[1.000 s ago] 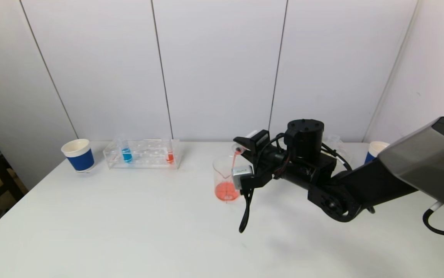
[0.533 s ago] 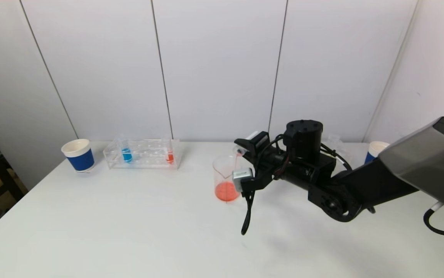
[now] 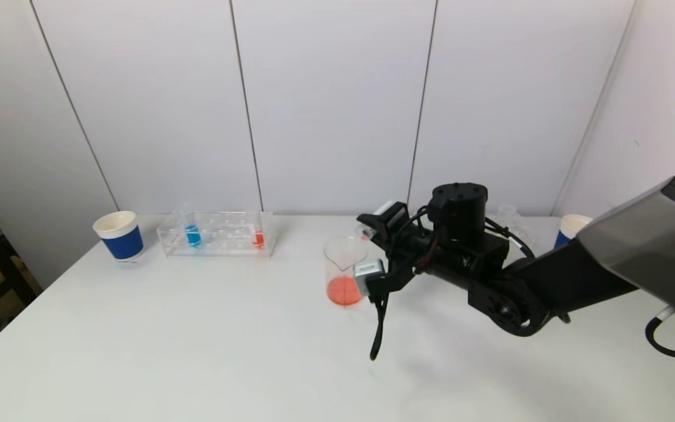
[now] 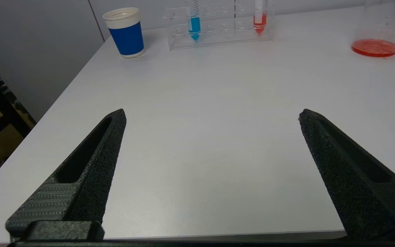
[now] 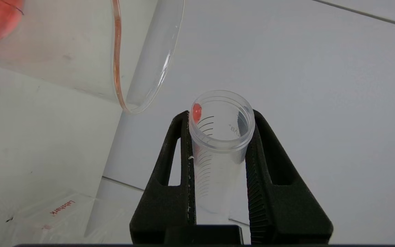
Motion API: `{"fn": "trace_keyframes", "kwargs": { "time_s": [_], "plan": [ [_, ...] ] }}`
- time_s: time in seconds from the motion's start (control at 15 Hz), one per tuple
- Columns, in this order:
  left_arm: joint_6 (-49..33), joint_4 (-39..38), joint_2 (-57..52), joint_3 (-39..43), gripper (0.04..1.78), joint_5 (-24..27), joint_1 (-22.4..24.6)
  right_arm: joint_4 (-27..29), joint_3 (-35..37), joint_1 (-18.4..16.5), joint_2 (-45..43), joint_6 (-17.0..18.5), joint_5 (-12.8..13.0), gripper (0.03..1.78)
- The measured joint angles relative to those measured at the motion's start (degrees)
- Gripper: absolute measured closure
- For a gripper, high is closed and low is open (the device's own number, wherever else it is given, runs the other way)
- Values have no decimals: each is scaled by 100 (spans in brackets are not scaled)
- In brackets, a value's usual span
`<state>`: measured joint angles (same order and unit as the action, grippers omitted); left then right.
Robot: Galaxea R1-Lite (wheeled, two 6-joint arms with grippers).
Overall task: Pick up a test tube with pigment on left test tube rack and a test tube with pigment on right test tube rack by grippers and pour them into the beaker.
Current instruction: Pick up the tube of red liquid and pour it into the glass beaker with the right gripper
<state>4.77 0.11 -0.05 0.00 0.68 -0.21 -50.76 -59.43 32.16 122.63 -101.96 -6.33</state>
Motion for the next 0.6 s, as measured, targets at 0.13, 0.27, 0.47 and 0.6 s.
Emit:
{"fn": "trace_keyframes", "kwargs": {
  "time_s": [0.13,0.27,0.47,0.6],
  "plan": [
    [0,-1,0,0,6,2,0,134,-22,26,-11,-96,66,133],
    [-2,0,0,0,6,2,0,258,-38,55,-41,-173,118,133],
    [-2,0,0,0,6,2,0,453,-46,67,-113,-305,160,133],
    [-2,0,0,0,6,2,0,538,-68,77,-160,-402,219,133]
  ]
}}
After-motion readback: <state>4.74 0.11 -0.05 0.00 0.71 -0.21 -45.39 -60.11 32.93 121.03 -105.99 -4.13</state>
